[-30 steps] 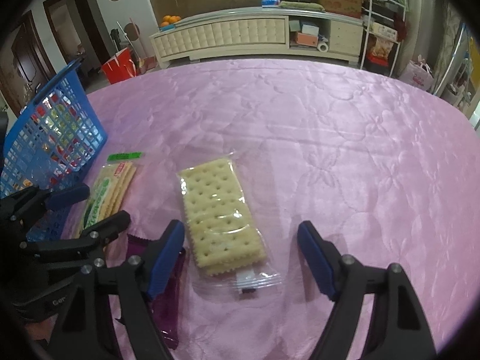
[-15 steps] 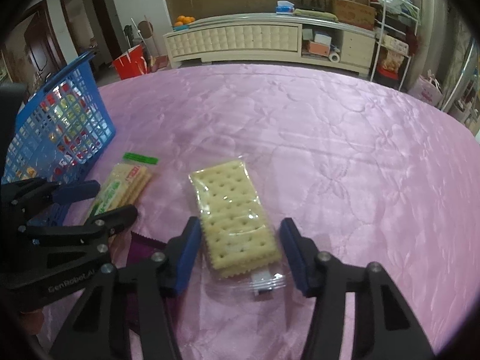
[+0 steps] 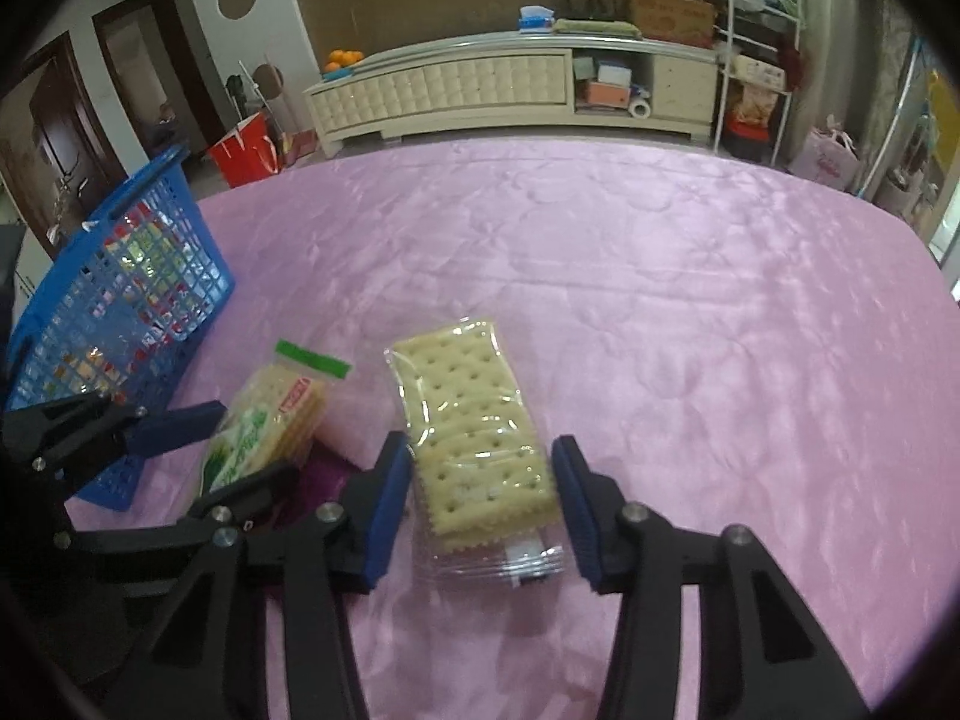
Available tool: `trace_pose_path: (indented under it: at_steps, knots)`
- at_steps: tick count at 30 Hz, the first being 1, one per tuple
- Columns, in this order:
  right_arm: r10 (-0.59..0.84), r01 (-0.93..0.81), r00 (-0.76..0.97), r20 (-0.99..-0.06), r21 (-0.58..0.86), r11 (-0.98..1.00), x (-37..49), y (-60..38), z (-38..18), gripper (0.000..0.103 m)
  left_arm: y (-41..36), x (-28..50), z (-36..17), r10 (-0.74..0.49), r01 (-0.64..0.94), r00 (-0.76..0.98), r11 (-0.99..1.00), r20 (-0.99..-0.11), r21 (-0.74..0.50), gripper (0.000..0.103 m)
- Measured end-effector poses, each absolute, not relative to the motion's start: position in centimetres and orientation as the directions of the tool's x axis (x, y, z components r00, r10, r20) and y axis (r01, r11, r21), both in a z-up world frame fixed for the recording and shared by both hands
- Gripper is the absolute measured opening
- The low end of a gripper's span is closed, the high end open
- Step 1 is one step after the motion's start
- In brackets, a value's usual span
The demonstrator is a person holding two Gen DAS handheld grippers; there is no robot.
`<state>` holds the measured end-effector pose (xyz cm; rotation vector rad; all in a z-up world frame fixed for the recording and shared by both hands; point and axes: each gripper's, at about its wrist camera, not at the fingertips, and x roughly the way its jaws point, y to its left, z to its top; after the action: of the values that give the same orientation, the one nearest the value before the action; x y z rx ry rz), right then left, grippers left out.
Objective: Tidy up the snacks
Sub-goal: 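Grasp the green-labelled cracker pack with the left gripper while the right grasps the plain cracker pack, then carry both held cracker packs over the blue basket with both grippers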
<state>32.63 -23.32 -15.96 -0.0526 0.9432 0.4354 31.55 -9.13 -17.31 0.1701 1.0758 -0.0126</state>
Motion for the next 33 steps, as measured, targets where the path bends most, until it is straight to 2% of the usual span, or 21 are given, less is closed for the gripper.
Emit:
trace_pose_path:
  at_steps: [17,33]
  knots:
    - [0.329,-0.369,0.608,-0.723,0.109,0.923,24.0,-25.1,-6.9,0.053,-10.0,22.9,-8.4,0.006,0.121,0.623,0.987,-0.782,0.103,0.044]
    - [0.336,-0.44,0.697,-0.633,-0.007,0.898,17.8,-20.0,0.4,0.053,-2.7,14.0,0.3,-0.049,0.075,0.76,0.997,-0.648,0.013,0.044]
